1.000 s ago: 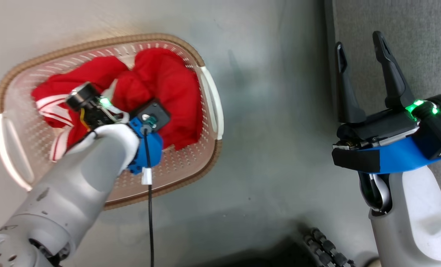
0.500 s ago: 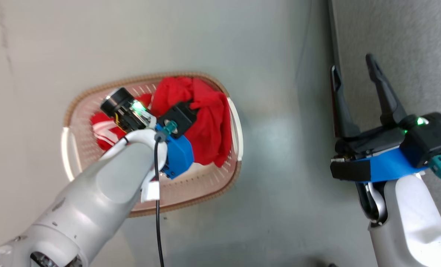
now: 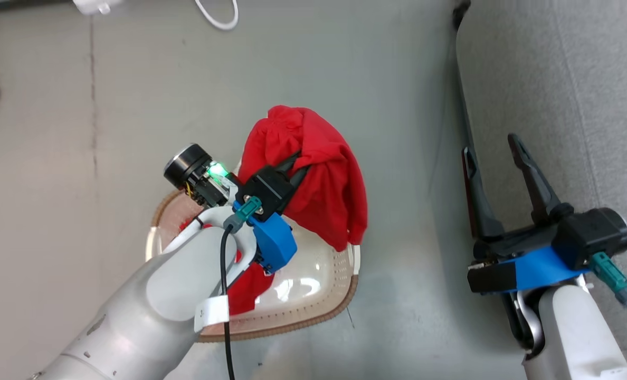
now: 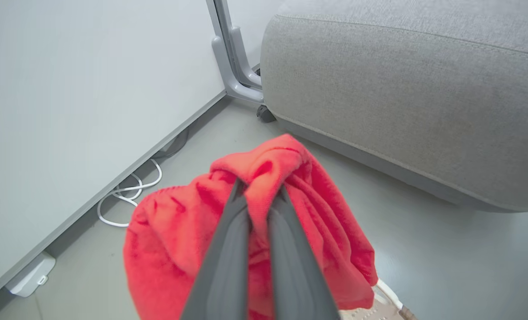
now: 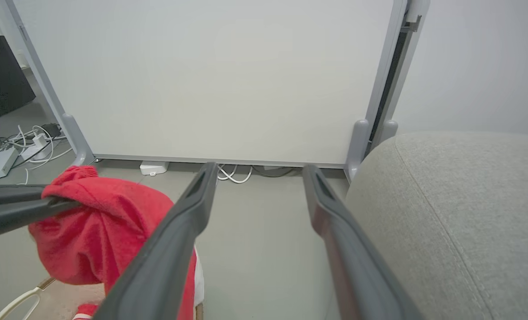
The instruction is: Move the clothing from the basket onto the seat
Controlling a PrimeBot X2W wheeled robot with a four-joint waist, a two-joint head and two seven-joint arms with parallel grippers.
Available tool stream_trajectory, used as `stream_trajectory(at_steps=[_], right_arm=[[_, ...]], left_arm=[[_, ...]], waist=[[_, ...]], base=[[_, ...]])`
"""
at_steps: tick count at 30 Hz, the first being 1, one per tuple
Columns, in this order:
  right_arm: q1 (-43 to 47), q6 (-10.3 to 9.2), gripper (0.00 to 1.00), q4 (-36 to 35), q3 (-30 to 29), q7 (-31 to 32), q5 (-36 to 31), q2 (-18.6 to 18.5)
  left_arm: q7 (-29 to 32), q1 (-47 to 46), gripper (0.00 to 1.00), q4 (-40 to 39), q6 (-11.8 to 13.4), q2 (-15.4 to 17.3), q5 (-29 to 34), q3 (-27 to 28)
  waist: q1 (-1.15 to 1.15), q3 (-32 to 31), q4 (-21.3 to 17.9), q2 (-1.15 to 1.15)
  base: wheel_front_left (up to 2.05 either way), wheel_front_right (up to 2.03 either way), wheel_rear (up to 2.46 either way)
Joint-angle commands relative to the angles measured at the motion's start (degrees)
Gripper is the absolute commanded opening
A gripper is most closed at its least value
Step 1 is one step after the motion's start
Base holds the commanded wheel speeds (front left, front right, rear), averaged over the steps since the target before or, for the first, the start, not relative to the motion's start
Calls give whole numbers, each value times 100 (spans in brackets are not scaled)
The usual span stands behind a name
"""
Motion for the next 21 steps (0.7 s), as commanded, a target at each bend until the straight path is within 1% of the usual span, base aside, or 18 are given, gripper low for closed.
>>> stream_trajectory(at_steps=[1,11,21], right_arm=[[103,1,100,34,-21,-18,12,-15],[585,1,100,198,-41,-18,126,-12],[1002,1,100,300,-62,-18,166,-14]], left_arm=[[-29,101,0,-126,-7,-23,66,118],[-29,499,0,-712,-60,-107,332,543],[-29,850,0,-1069,-103,-145,372,627]], waist=[[1,-379,87,0],[1,-1171,123,0],[1,-1714,194,0]], base=[[0,0,0],[0,0,0],[0,0,0]])
